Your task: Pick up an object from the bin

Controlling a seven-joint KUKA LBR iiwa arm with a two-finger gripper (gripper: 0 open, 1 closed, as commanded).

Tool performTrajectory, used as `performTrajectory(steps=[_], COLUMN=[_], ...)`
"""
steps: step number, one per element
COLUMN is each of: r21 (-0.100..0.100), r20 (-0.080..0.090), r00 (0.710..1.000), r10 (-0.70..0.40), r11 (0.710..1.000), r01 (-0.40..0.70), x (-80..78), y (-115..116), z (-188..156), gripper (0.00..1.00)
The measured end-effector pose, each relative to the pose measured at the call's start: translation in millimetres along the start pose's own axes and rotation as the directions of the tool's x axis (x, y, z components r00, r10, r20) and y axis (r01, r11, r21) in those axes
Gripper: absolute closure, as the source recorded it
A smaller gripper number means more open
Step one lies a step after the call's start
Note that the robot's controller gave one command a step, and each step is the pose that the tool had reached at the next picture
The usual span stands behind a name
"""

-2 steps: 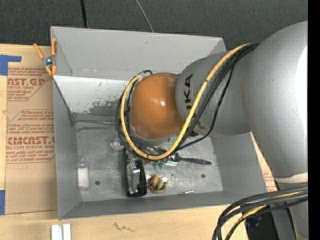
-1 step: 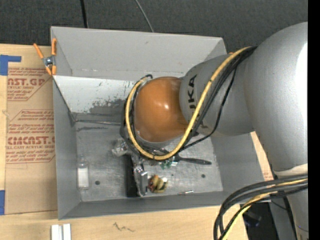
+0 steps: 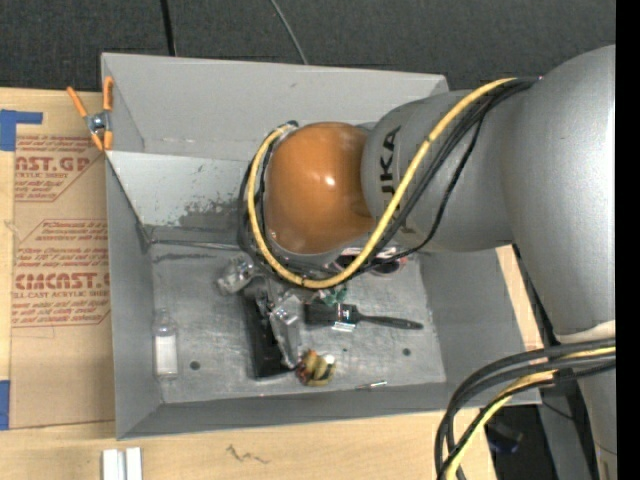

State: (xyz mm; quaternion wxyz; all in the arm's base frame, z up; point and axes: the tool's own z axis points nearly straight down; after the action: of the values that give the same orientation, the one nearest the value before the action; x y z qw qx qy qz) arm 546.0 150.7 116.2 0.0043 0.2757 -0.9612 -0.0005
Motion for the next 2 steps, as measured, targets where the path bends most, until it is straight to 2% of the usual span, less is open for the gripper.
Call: performTrajectory(steps=[1,2], r21=[0.001,0.033], r20=[0.002,0.035], r00=[0.985,0.829], r10=[-0.174,-0.558], r11=[0.985,0.83], r01=[0.174,0.557], x=[6.7,31.7], y=[-1,-2], z=[20,36], gripper=[0.0,1.0])
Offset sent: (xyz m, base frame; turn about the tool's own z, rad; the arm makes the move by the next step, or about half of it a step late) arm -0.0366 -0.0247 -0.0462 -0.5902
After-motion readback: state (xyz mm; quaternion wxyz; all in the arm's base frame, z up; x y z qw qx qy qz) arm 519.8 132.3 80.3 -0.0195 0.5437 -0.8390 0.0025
